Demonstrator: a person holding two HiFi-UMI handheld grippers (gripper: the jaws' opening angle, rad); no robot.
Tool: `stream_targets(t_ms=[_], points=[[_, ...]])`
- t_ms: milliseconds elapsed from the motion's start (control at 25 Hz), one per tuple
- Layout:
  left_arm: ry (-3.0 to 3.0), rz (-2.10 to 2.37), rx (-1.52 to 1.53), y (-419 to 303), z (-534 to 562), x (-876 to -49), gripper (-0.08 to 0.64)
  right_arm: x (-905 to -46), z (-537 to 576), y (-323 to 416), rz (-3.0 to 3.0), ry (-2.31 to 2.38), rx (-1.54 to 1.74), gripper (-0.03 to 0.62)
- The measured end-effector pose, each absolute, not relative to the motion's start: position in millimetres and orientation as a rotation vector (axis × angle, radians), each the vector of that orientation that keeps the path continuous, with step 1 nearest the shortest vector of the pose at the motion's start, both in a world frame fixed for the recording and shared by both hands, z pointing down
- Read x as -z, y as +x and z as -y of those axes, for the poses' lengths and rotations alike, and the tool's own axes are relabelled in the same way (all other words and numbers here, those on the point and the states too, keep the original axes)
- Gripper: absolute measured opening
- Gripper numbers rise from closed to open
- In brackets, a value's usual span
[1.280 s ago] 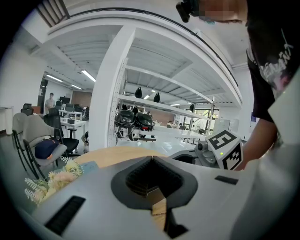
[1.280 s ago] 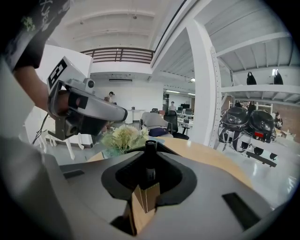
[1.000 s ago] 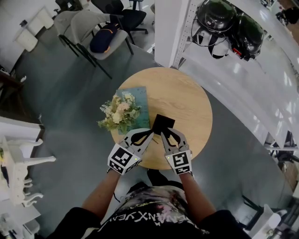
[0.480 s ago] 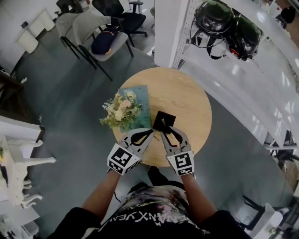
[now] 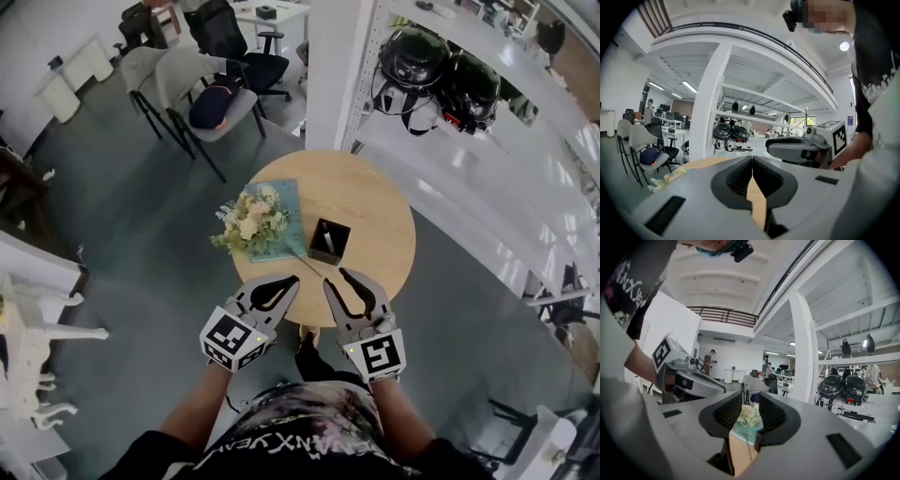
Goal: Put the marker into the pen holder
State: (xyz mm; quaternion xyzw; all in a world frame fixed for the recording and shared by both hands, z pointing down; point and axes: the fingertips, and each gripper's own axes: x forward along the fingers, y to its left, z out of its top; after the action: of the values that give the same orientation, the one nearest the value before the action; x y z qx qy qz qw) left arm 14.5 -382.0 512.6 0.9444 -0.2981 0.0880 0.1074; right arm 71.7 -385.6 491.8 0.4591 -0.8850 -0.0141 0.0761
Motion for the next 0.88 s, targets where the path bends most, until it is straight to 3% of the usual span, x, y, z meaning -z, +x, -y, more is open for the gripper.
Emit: stream_targets(t_ms=[400, 880], points=[[2.864, 0.869, -0.176, -28, 258, -455, 0.021, -435, 247, 33, 2.687, 1.416, 0.151, 0.117], [2.860, 0.811, -0.167, -46, 127, -453, 0.021, -442, 90, 26, 2.562, 1.435, 0.097, 0.110]])
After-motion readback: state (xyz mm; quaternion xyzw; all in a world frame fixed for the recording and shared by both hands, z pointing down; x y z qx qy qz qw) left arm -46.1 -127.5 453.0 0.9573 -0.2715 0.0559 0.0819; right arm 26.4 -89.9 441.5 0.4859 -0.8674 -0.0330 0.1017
